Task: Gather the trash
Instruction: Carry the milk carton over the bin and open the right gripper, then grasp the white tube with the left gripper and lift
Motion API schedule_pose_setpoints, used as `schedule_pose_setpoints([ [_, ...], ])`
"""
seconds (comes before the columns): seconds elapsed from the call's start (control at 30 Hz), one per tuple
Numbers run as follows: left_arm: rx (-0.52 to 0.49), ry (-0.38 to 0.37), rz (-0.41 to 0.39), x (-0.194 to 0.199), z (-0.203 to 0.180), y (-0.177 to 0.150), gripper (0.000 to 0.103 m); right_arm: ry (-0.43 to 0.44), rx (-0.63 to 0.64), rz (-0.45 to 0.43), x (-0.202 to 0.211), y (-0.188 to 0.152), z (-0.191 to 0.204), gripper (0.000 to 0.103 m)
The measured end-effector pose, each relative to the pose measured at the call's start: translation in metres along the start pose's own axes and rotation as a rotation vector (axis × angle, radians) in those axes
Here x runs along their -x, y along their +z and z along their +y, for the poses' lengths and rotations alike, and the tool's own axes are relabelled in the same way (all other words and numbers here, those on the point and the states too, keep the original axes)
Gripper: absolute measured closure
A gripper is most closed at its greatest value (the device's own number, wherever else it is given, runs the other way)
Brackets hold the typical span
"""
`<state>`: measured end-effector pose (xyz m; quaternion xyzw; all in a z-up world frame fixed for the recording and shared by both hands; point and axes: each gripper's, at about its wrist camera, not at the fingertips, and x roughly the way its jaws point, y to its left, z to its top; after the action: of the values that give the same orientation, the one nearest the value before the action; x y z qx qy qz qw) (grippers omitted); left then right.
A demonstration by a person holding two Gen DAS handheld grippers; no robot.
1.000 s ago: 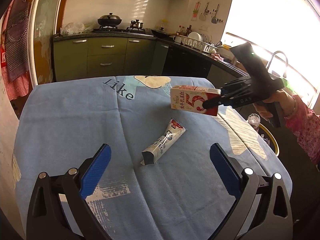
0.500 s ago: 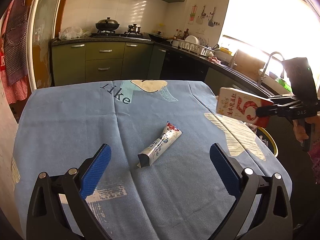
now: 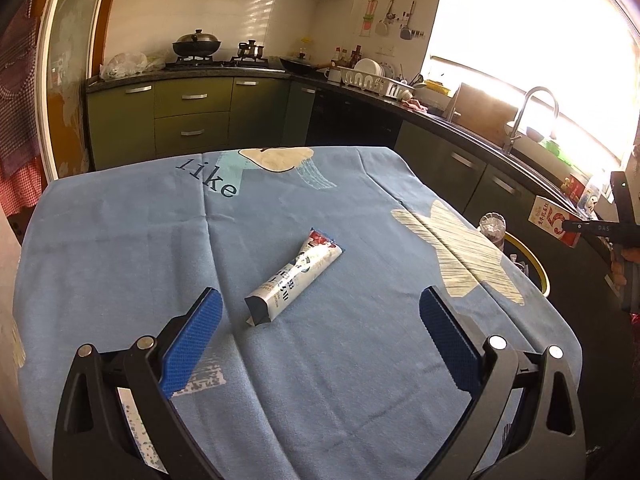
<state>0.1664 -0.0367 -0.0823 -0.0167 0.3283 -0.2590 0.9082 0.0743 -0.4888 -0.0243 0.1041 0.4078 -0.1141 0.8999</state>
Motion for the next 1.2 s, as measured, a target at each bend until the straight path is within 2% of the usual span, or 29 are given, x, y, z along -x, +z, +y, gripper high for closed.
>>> schedule_pose_setpoints([
  [0.13, -0.016, -0.003, 0.006, -0.003, -0.004, -0.001, 0.006, -0.117, -0.059, 0.012, -0.028, -0.007, -0.030, 0.067],
  [0.2, -0.021, -0.004, 0.009, -0.004, -0.005, -0.001, 0.006, -0.149, -0.076, 0.052, -0.049, -0.013, -0.043, 0.066],
  [0.23, -0.023, -0.006, 0.009, -0.004, -0.006, -0.001, 0.006, -0.158, -0.106, 0.063, -0.058, -0.016, -0.050, 0.059],
  [0.3, -0.028, -0.009, 0.008, -0.005, -0.007, -0.002, 0.006, -0.170, -0.145, 0.066, -0.065, -0.022, -0.054, 0.056],
  [0.47, -0.038, -0.019, 0.031, -0.010, -0.010, -0.002, 0.006, -0.077, -0.172, -0.003, -0.039, -0.034, -0.035, 0.050],
  [0.7, -0.068, -0.031, 0.086, -0.015, -0.019, 0.004, 0.006, 0.042, -0.084, -0.101, 0.004, -0.044, 0.012, 0.041],
  [0.87, -0.145, -0.047, 0.167, -0.032, -0.011, 0.022, 0.006, 0.139, -0.040, -0.100, 0.007, -0.043, 0.038, 0.040],
  [1.0, -0.203, -0.033, 0.231, -0.059, -0.001, 0.036, 0.006, 0.164, -0.019, -0.088, 0.000, -0.043, 0.052, 0.040],
  [1.2, -0.224, -0.054, 0.283, -0.094, 0.009, 0.052, 0.006, 0.181, -0.019, -0.046, -0.015, -0.047, 0.063, 0.040],
])
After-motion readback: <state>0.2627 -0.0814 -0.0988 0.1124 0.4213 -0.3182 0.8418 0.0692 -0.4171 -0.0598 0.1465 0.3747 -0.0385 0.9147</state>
